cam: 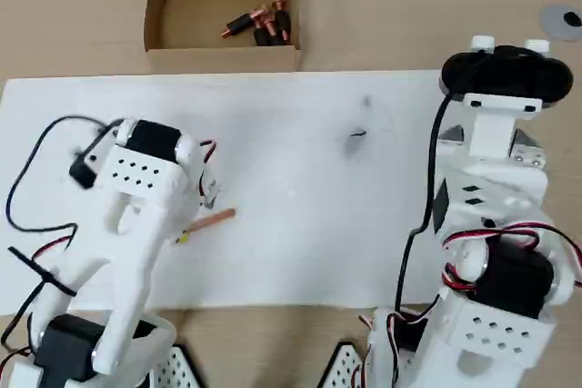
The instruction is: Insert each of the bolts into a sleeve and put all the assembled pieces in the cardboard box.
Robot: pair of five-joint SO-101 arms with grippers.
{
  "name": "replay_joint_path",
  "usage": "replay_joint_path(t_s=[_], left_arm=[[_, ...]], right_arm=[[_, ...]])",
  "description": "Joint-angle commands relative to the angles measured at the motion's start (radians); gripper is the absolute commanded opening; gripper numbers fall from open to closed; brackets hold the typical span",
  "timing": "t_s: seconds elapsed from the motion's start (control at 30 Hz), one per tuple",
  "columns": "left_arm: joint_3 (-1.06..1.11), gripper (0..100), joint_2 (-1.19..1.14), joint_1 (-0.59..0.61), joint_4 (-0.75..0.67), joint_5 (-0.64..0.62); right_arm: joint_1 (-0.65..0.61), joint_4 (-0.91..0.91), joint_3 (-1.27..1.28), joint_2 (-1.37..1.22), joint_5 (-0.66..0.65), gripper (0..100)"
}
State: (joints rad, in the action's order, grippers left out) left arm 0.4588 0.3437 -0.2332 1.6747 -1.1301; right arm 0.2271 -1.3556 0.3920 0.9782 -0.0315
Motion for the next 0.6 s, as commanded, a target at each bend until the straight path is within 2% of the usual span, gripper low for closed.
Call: replay_joint_path(t_s=[0.0, 0.2, 0.57], left_arm=[[0.017, 22, 0.021, 0.026, -0.012, -0.031], [0.184, 22, 0.021, 0.034, -0.173, -0.035], [0.310, 22, 0.022, 0.034, -0.474, -0.037]], right_arm=[[0.016, 0.021, 0.013, 0.012, 0.000, 24.9], [0.016, 0.021, 0.042, 0.013, 0.000, 24.9], [0.016, 0.021, 0.041, 0.013, 0.000, 24.9]])
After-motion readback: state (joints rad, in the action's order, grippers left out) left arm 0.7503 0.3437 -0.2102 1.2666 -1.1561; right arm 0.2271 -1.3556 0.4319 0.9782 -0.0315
